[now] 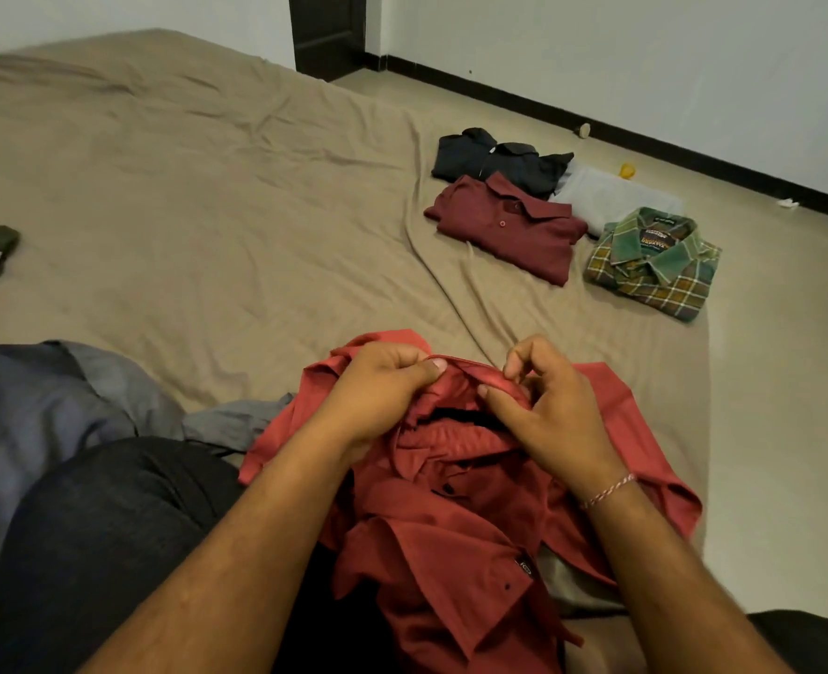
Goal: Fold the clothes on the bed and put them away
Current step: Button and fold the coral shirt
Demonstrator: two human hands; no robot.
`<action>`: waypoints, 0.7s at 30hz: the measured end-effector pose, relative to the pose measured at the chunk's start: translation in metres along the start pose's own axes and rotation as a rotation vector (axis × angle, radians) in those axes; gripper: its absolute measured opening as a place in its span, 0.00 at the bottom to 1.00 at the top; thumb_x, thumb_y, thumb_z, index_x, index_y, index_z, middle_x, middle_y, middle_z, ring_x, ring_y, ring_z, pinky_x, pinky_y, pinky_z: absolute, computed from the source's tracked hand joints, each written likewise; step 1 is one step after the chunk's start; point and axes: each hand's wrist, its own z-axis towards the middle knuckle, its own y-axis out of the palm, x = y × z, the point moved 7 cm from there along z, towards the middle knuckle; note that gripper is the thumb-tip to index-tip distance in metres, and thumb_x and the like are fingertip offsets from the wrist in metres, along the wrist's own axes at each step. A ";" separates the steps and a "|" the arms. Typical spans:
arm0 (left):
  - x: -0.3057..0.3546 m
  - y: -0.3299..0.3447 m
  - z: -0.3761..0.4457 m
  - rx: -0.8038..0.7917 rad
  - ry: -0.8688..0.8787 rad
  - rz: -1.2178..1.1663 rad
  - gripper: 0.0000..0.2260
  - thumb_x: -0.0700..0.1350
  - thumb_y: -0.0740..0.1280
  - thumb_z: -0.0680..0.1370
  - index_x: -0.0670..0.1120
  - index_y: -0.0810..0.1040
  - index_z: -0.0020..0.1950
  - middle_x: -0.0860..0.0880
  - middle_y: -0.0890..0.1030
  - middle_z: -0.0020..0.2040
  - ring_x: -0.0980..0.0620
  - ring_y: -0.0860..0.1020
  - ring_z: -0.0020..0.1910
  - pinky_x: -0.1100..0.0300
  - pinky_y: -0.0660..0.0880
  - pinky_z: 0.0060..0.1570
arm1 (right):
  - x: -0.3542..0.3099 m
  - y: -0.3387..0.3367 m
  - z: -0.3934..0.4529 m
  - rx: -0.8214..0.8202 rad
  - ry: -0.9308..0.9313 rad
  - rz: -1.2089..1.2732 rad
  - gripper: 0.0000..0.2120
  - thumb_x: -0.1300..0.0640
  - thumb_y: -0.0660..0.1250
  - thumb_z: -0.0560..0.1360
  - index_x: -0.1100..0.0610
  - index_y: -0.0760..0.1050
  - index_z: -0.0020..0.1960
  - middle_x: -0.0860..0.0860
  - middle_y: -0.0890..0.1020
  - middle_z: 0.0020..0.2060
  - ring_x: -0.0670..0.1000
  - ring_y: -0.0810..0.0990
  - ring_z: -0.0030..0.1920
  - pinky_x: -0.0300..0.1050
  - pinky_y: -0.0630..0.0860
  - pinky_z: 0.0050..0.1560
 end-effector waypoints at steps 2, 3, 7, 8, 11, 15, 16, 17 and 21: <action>-0.003 0.008 -0.002 -0.049 -0.100 -0.256 0.11 0.36 0.65 0.82 0.37 0.79 0.41 0.40 0.77 0.35 0.47 0.74 0.32 0.57 0.73 0.36 | 0.004 0.001 -0.003 -0.043 0.043 0.180 0.17 0.56 0.79 0.72 0.50 0.69 0.42 0.53 0.69 0.30 0.58 0.66 0.31 0.54 0.68 0.32; -0.003 0.010 -0.002 -0.030 -0.145 -0.370 0.10 0.34 0.64 0.81 0.36 0.80 0.42 0.40 0.80 0.37 0.46 0.78 0.34 0.58 0.77 0.37 | 0.007 0.002 -0.004 -0.064 0.102 0.358 0.17 0.59 0.79 0.73 0.53 0.69 0.42 0.53 0.69 0.31 0.56 0.65 0.32 0.51 0.67 0.32; -0.006 0.007 0.005 0.013 -0.182 -0.537 0.19 0.30 0.57 0.77 0.37 0.82 0.61 0.39 0.83 0.52 0.46 0.81 0.43 0.57 0.81 0.43 | 0.016 0.007 -0.012 -0.091 0.304 0.855 0.07 0.60 0.74 0.72 0.53 0.76 0.44 0.53 0.75 0.36 0.49 0.71 0.35 0.38 0.72 0.35; -0.007 0.007 0.006 0.013 -0.173 -0.537 0.20 0.30 0.56 0.77 0.39 0.82 0.63 0.38 0.82 0.55 0.46 0.80 0.44 0.56 0.81 0.44 | 0.016 0.006 -0.014 -0.103 0.289 0.853 0.05 0.60 0.73 0.73 0.53 0.78 0.46 0.53 0.77 0.38 0.49 0.74 0.37 0.38 0.74 0.38; -0.008 0.009 0.005 -0.020 -0.124 -0.586 0.20 0.29 0.57 0.79 0.43 0.79 0.65 0.38 0.79 0.53 0.47 0.78 0.41 0.55 0.79 0.44 | 0.017 0.003 -0.018 -0.173 0.178 0.603 0.11 0.65 0.75 0.74 0.58 0.80 0.55 0.54 0.84 0.50 0.52 0.81 0.47 0.46 0.79 0.49; -0.003 0.012 0.008 -0.169 0.045 -0.643 0.18 0.30 0.61 0.78 0.46 0.81 0.62 0.41 0.79 0.48 0.49 0.78 0.39 0.57 0.79 0.45 | 0.038 -0.002 -0.017 -0.056 0.113 0.245 0.10 0.60 0.76 0.72 0.51 0.82 0.52 0.51 0.84 0.50 0.53 0.83 0.50 0.53 0.80 0.54; -0.002 0.011 0.009 -0.176 0.056 -0.636 0.18 0.30 0.61 0.77 0.45 0.84 0.58 0.42 0.81 0.49 0.49 0.80 0.41 0.57 0.80 0.47 | 0.047 -0.004 -0.017 0.014 0.134 0.224 0.08 0.58 0.76 0.72 0.51 0.82 0.50 0.50 0.84 0.48 0.53 0.83 0.48 0.53 0.80 0.53; -0.002 0.011 0.010 -0.169 0.049 -0.616 0.18 0.29 0.60 0.77 0.44 0.86 0.54 0.42 0.83 0.50 0.49 0.82 0.43 0.57 0.81 0.48 | 0.054 -0.007 -0.018 0.079 0.154 0.199 0.07 0.58 0.77 0.72 0.52 0.83 0.49 0.51 0.84 0.46 0.53 0.83 0.46 0.52 0.80 0.52; -0.001 0.017 0.005 -0.235 -0.009 -0.500 0.28 0.22 0.51 0.74 0.41 0.88 0.54 0.39 0.86 0.53 0.49 0.86 0.45 0.59 0.84 0.47 | 0.070 -0.014 -0.020 0.171 0.296 0.355 0.04 0.64 0.76 0.75 0.57 0.84 0.47 0.57 0.84 0.39 0.50 0.78 0.36 0.44 0.77 0.40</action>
